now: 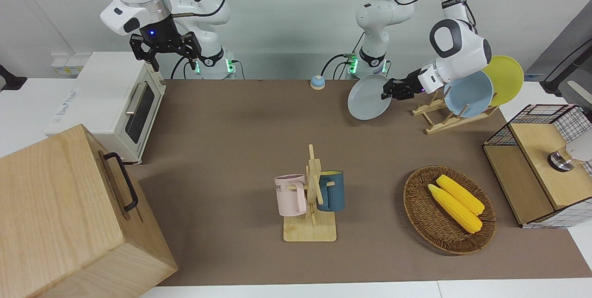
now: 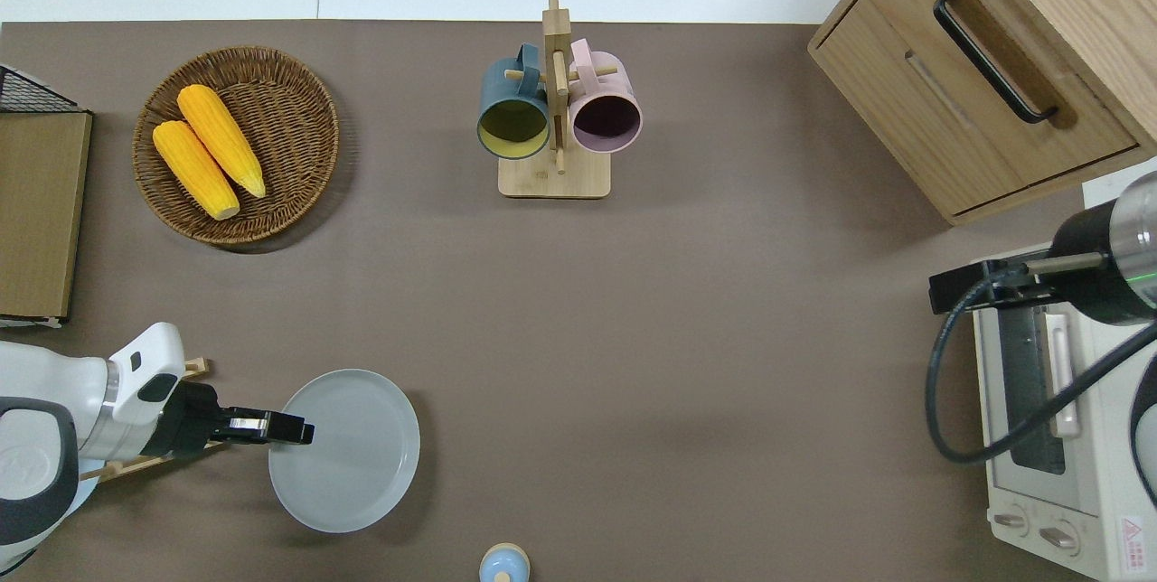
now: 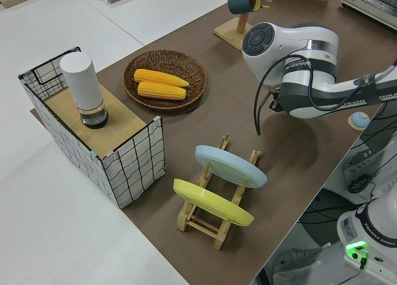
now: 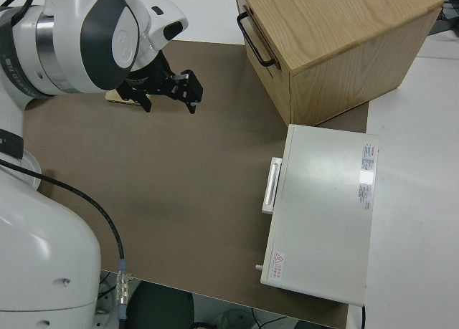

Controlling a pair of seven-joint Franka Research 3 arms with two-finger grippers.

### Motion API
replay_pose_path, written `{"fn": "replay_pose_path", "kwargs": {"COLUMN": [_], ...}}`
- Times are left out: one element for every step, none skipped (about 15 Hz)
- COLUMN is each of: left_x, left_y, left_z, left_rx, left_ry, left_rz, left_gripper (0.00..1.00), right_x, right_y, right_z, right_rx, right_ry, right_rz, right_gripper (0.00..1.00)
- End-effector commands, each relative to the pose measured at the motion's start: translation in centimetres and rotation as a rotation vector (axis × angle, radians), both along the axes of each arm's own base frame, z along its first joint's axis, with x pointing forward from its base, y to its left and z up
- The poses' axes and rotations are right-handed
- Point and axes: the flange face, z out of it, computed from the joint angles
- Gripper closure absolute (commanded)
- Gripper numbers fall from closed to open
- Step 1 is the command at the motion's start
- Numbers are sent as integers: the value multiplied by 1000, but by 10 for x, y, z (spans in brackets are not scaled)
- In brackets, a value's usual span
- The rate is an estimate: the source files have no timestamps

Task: Pick gray plate from low plate rack and place it on table with left arm
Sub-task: 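Carry the gray plate away from the rack and lower it onto the table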

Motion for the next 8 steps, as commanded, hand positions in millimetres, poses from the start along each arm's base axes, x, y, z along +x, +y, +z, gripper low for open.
{"fn": "replay_pose_path", "kwargs": {"left_x": [-4, -4, -4, -4, -6, -6, -7, -7], "left_y": [7, 6, 5, 4, 6, 8, 10, 11], "left_z": [-23, -28, -32, -36, -43, -48, -54, -56], "left_rx": [-11, -6, -2, 0, 2, 0, -5, -8], "left_ry": [-30, -30, -32, -38, -41, -47, -49, -51], "left_rz": [-2, -2, -3, -11, -14, -22, -31, -38], "left_gripper": [1000, 1000, 1000, 1000, 1000, 1000, 1000, 1000], "right_x": [-3, -3, -3, -2, -3, -3, -3, -3], "right_y": [1, 1, 1, 0, 1, 1, 1, 1], "right_z": [3, 3, 3, 3, 3, 3, 3, 3], "right_rx": [6, 6, 6, 6, 6, 6, 6, 6], "right_ry": [7, 7, 7, 7, 7, 7, 7, 7], "right_rz": [0, 0, 0, 0, 2, 0, 0, 2], "right_gripper": [11, 11, 11, 11, 13, 13, 11, 11]}}
